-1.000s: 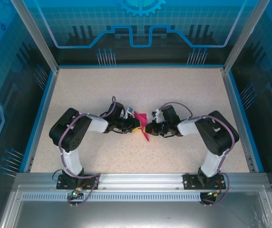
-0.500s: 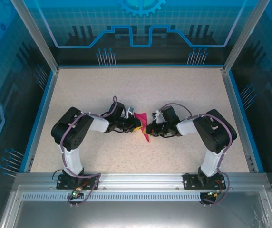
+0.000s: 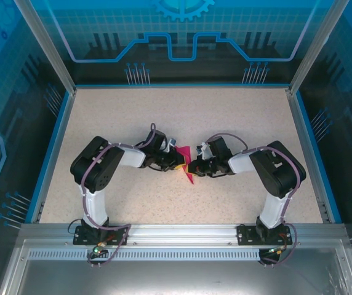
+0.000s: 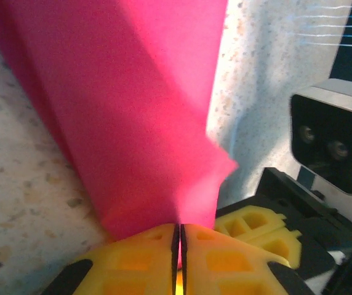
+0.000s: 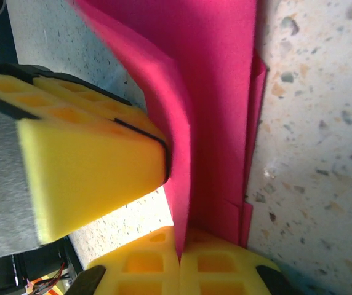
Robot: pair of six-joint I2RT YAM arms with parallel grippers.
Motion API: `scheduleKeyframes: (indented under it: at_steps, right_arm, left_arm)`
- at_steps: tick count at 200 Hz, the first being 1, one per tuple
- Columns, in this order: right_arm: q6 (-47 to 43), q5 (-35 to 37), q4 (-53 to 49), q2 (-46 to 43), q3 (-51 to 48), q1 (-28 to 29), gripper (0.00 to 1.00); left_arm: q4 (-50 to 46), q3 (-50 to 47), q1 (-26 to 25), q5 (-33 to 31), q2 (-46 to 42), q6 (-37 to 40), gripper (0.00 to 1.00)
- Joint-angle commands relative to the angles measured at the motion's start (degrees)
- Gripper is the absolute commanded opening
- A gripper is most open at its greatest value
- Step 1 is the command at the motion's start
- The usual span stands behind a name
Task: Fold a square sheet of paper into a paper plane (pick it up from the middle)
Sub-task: Fold the wing for the fifth time at the center of the table.
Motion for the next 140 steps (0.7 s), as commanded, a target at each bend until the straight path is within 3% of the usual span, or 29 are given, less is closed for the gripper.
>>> scheduleKeyframes:
  at_steps: [1,77,140]
  right_arm:
    - [-1.83,1.2,-5.14,0.05,0.81,-0.15,0.03]
    - [-3.93,1.49,-11.05,-3.33,0.49,-0.05,0.17]
    - [-4.46,2.19,-13.01,-2.41,-0.68,0.28,0.07]
  left_arm:
    - [-6.98,1.24,-0.45,-2.69,2.18,2.41,0.13]
    - [-8.21,2.31,-0.47,-3.54,3.43,2.1,0.13]
    - [-8.52,2.13,-0.51,-4.02,3.43,2.13,0.13]
